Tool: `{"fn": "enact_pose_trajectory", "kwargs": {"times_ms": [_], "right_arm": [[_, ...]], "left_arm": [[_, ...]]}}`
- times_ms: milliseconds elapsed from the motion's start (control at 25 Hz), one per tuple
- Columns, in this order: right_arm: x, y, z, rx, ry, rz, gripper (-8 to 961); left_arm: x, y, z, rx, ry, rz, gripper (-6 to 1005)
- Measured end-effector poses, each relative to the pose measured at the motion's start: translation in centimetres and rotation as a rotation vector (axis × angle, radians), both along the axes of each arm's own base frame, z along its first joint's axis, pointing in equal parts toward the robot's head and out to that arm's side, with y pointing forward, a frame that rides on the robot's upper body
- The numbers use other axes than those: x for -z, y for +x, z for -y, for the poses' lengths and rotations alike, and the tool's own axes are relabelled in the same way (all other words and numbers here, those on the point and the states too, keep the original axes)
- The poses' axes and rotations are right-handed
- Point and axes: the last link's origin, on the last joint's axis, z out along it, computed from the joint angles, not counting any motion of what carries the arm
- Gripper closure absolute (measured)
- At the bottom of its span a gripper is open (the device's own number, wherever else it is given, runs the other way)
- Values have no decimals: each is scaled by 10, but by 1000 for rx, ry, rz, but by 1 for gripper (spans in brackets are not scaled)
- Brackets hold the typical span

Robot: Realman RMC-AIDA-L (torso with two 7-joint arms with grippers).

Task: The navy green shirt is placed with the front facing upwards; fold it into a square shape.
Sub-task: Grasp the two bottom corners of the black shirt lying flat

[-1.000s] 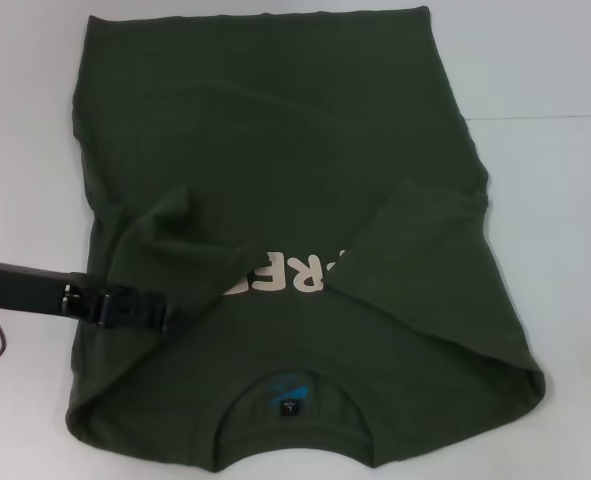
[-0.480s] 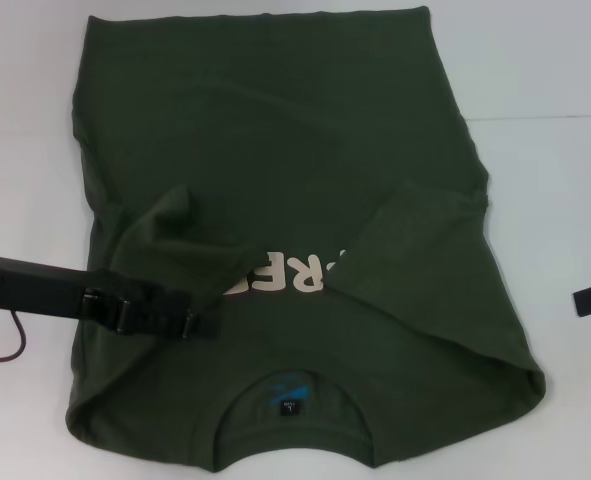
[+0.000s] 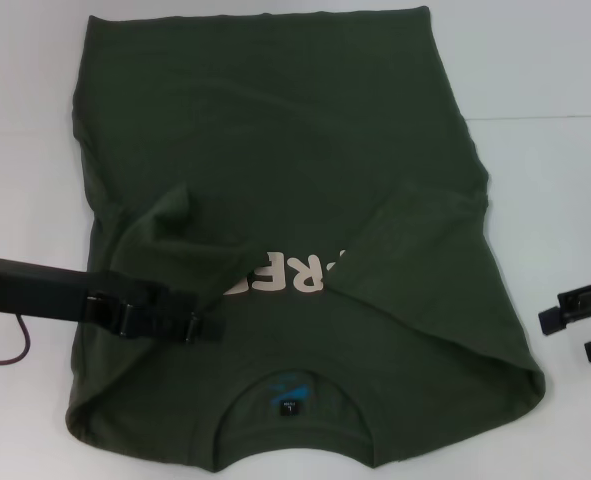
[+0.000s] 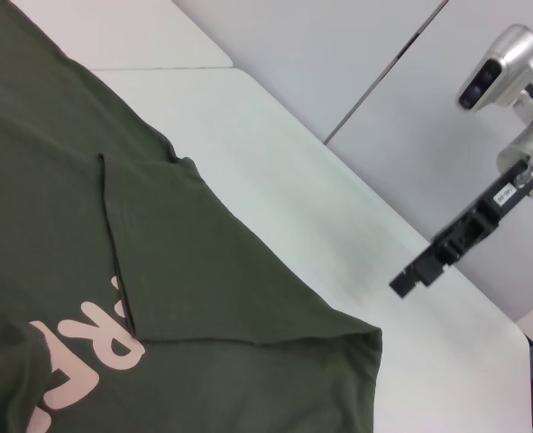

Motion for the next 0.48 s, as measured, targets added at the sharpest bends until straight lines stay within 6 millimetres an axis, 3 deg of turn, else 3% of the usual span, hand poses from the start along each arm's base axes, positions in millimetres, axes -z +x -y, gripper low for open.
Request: {"fn": "enact_pose_trajectory", "kwargs": {"times_ms": [240, 480], "right_arm": [[16, 9, 4, 50, -27, 11, 15], [24, 15, 7, 95, -21, 7, 86]], "left_arm": [[2, 0, 1, 2, 0, 3, 144], [2, -1, 0, -4, 7, 4, 144]]}}
